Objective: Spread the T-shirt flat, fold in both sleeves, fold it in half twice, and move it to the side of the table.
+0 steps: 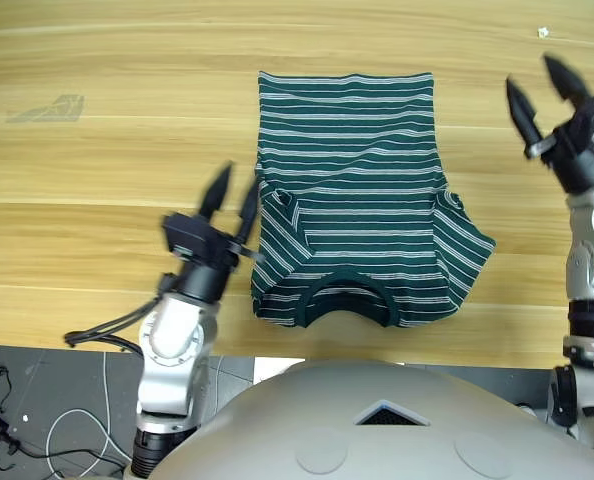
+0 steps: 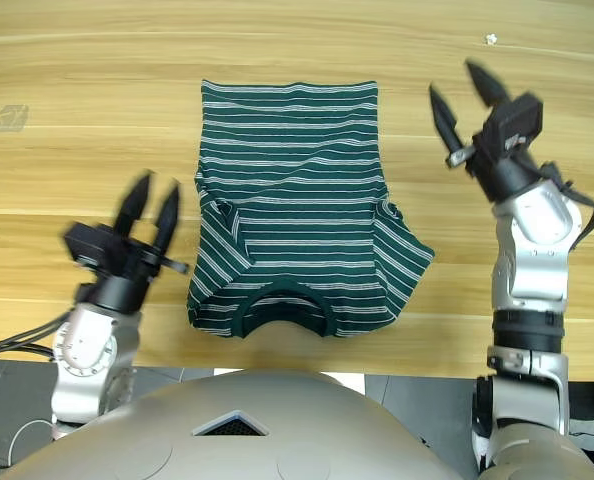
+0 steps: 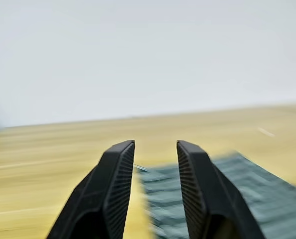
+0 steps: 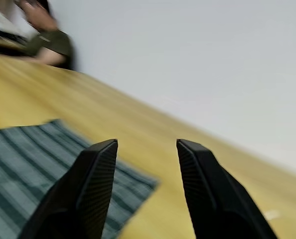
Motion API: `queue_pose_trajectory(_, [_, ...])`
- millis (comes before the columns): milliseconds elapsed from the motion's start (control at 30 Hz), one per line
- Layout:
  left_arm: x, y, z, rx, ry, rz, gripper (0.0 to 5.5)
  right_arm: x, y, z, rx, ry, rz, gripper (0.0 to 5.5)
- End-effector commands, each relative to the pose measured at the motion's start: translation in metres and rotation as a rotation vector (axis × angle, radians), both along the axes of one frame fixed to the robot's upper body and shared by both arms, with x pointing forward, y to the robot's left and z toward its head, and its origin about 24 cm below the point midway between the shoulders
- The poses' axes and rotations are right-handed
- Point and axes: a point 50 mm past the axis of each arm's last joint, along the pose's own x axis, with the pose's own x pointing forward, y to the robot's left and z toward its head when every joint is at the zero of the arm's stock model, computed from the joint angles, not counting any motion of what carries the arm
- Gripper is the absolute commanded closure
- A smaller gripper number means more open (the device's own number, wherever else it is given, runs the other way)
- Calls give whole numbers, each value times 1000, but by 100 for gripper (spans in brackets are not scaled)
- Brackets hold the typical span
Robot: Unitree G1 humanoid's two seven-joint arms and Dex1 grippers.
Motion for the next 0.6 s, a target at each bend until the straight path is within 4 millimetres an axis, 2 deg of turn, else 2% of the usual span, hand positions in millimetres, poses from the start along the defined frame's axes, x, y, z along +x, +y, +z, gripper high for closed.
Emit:
queue_pose_trajectory(33, [0, 50, 17, -10, -17, 287, 393, -58, -52, -22, 184, 386, 136, 330])
queue_pose_trajectory(167, [-5, 53, 11, -16, 32, 326, 393, -80, -76, -37, 154, 555, 106, 330])
queue_pose_trajectory(300, [-4, 48, 4, 20, 60, 320, 393, -90, -80, -55, 79, 646, 105, 330])
queue_pose_trajectory(433, [-5, 46, -2, 32, 80, 320, 393, -86, -78, -66, 32, 656, 89, 330])
queue_pose_trajectory(600, [-5, 42, -16, 70, 134, 315, 393, -70, -73, -72, -41, 639, 92, 330])
